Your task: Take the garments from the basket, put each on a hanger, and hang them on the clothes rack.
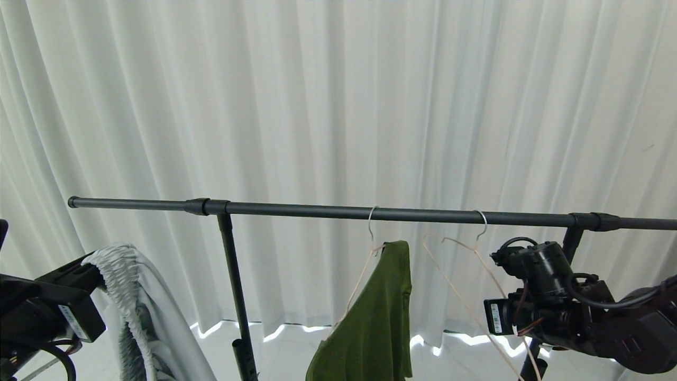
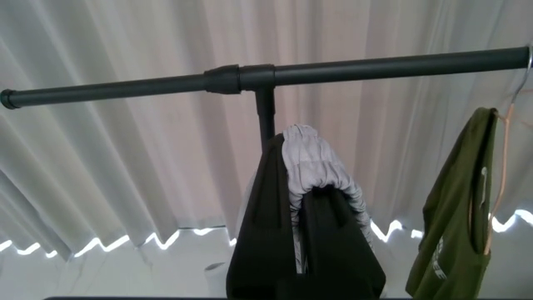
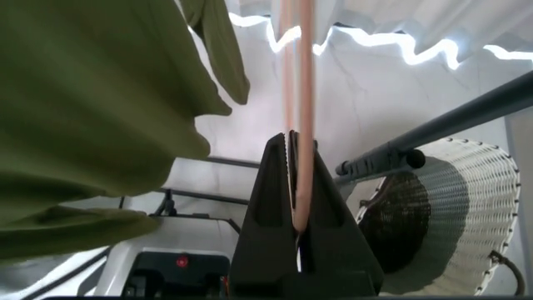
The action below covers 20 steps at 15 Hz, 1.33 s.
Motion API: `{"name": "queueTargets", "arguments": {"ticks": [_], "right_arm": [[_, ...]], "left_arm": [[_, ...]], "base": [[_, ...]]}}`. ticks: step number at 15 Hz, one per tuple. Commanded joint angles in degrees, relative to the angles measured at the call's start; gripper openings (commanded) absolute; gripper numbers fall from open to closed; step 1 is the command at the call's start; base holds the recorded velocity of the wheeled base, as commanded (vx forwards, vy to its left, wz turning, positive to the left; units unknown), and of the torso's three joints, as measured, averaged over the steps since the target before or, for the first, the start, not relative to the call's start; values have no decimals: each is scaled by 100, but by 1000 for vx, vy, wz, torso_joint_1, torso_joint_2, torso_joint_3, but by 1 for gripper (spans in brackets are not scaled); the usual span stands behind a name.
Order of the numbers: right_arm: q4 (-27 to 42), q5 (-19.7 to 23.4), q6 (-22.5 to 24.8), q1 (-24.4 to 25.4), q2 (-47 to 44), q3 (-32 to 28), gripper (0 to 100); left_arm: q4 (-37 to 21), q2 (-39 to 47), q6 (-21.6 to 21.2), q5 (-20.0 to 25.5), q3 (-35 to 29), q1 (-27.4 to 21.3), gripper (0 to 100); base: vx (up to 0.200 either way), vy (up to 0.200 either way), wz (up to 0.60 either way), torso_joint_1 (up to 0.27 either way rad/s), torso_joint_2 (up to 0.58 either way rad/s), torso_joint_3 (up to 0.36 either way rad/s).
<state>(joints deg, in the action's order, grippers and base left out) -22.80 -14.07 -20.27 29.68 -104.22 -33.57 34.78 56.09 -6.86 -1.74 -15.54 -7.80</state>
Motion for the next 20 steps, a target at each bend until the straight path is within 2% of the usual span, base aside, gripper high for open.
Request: {"name": "queueTargets", "arguments": {"ticks": [1,9,12,17,20], "right_arm": [[-6,1,-3,2,130,0,0],[3,1,6,11,1123,220,0],[3,-52,6,11,1677,598,0],[30,-509,67,29,2424,1178,0],[21,-527,76,29,2933,1643,0]], "left_arm": [[2,7,1,-1,-1,-2,0],[2,7,-8,-1,7,-2,0],[2,7,-8,7,7,-2,0],[2,7,-8,7,16,-2,0],[2,16,1,7,16,-2,0]], "base": [[0,0,0,0,0,0],[0,0,0,0,0,0],[0,0,0,0,0,0],[0,0,0,0,0,0],[0,0,0,0,0,0]]}}
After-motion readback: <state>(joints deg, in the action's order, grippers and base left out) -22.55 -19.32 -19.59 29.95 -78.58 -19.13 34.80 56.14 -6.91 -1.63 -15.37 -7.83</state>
